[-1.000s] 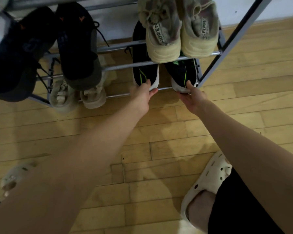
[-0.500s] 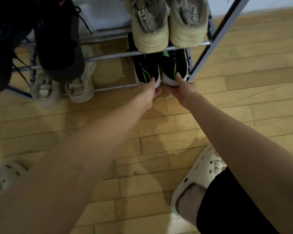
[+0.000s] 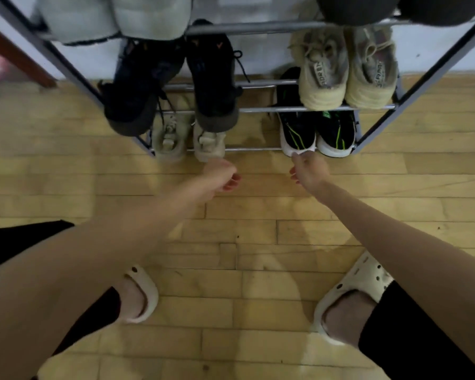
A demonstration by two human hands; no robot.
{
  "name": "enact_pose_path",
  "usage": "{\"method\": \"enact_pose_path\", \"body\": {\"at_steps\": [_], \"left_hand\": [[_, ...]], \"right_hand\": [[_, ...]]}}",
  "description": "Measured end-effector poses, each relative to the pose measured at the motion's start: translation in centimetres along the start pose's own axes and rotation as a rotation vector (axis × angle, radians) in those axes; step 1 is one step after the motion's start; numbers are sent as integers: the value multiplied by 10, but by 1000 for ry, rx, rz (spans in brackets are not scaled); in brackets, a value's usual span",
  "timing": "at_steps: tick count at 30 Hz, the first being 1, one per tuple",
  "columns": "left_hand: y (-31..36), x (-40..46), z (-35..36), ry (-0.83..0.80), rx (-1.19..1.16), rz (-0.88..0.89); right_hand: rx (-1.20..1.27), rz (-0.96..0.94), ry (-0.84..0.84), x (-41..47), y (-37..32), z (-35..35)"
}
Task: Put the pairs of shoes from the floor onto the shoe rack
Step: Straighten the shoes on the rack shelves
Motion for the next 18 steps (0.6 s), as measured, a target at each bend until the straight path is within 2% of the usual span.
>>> {"method": "enact_pose_path", "body": {"at_steps": [5,8,13,16,18], "left_hand": [[-20,-28,-93,121,-270,-23],[-17,-48,-135,152,-455,68],[-4,-58,-175,47,-774,102],[0,-51,-181,3,-843,81],[2,-44,-181,-52,-873,55]], "right_hand": [[171,-169,-66,-29,-77,25],[194,-196,-113,-34,-110,42],[217,-192,-50,-30,-144,59],[222,-143,52,-22,-151,60],[274,-75,63,-18,-149,60]]}}
Point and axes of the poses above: each hand's wrist, its own x-axis towards the middle knuckle, its own z-axis out of the palm, y = z × x, the point moved 3 cm from there along x, towards the middle knuckle, and after that the axes turned 9 degrees about -z, right-handed, at the moved point
